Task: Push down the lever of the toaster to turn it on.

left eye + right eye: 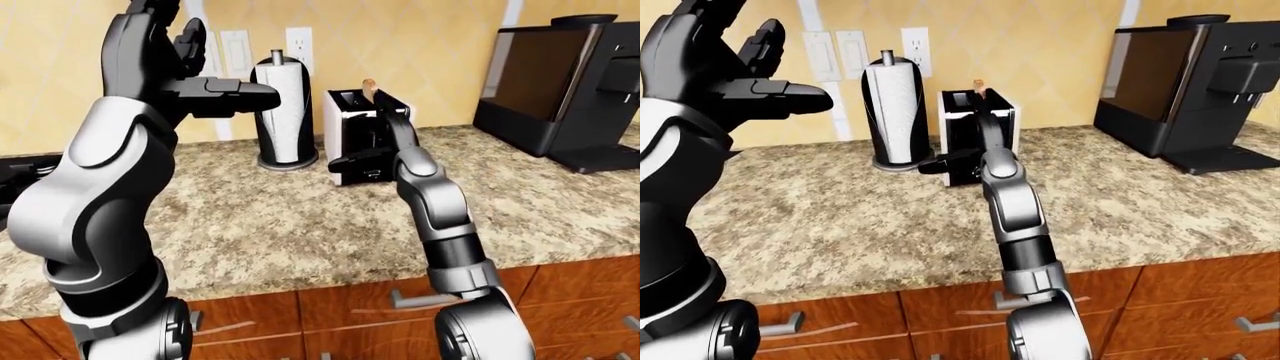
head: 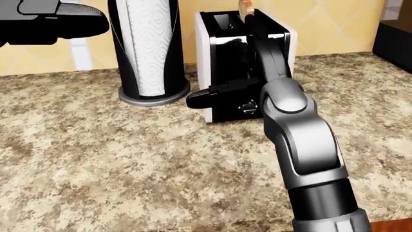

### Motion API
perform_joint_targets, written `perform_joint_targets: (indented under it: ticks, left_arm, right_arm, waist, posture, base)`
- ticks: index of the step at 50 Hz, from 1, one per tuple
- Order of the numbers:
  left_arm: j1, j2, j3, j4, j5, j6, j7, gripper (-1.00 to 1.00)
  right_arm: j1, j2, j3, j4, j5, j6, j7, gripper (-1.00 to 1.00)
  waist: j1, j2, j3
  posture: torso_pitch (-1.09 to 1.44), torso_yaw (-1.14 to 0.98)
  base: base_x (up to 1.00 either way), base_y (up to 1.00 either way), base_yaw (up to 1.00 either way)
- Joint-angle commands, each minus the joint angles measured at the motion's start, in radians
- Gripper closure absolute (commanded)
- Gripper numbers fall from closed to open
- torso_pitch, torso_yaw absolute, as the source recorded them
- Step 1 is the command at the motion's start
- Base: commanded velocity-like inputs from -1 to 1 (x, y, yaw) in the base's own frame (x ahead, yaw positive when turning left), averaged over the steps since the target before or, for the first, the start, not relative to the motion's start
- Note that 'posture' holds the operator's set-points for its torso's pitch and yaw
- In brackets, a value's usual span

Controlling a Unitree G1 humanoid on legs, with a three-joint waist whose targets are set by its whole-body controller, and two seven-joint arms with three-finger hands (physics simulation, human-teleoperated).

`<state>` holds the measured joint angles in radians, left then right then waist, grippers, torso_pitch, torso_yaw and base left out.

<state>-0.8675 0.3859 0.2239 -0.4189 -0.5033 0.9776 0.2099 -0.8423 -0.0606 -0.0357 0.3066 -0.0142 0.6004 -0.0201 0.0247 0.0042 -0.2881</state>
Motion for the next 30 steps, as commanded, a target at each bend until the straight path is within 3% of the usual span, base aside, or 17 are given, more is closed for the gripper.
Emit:
perform_joint_targets:
  ticks: [1,30]
  left_arm:
    - [-0.030,0.010,0.010,-0.013,0.003,-0.025,0.001,-1.00]
    - [-0.032,0.011,0.011,-0.017,-0.003,-0.023,0.009,-1.00]
  right_arm:
    - [-0.037,-0.005,-0.002,-0.035,0.002,-0.034,-0.006,-1.00]
    - [-0.058,-0.017,-0.011,0.141,0.018,-0.141,-0.019,-1.00]
  waist:
    - [0.000,0.002,-0.011]
    - [0.000,0.002,-0.011]
  posture:
    - [-0.43,0.00]
    - [-0.43,0.00]
  base:
    - [0.00,0.00,0.00]
    - [0.00,0.00,0.00]
